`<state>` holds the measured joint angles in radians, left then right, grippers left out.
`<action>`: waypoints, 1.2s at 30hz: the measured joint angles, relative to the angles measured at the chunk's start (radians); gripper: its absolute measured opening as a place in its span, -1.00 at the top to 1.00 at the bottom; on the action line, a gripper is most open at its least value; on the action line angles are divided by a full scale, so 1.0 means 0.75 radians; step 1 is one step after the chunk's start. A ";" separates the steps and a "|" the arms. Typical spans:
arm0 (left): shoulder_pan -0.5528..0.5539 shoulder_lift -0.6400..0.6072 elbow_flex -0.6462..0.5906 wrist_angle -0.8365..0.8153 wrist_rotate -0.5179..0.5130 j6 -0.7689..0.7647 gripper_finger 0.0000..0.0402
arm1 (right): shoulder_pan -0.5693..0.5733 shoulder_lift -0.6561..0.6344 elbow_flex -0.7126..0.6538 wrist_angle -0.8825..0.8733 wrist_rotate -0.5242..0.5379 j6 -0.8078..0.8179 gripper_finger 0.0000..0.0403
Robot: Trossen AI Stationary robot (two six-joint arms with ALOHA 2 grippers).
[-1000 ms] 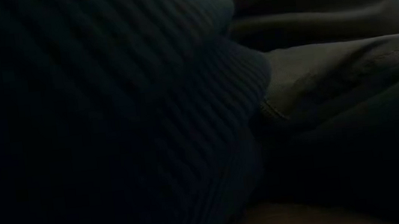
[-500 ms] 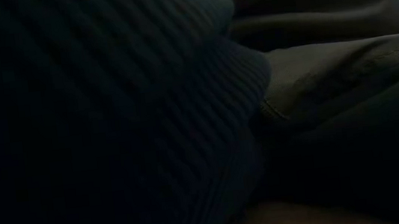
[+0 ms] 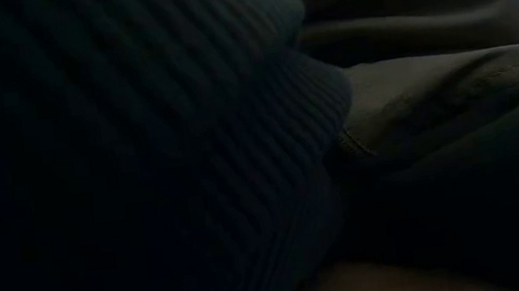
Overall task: Sort clothes
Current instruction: Put the black boxer into the white laundry organizer
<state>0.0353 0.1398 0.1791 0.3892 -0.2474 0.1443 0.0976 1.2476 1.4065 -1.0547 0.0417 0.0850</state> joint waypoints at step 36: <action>0.000 0.000 0.000 -0.008 0.000 0.013 1.00 | 0.536 0.278 -0.841 0.540 0.134 -0.382 -0.12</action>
<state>0.0356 0.1398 0.1791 0.3832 -0.2475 0.1539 0.4995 1.4564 0.7757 -0.6498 0.1421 -0.2012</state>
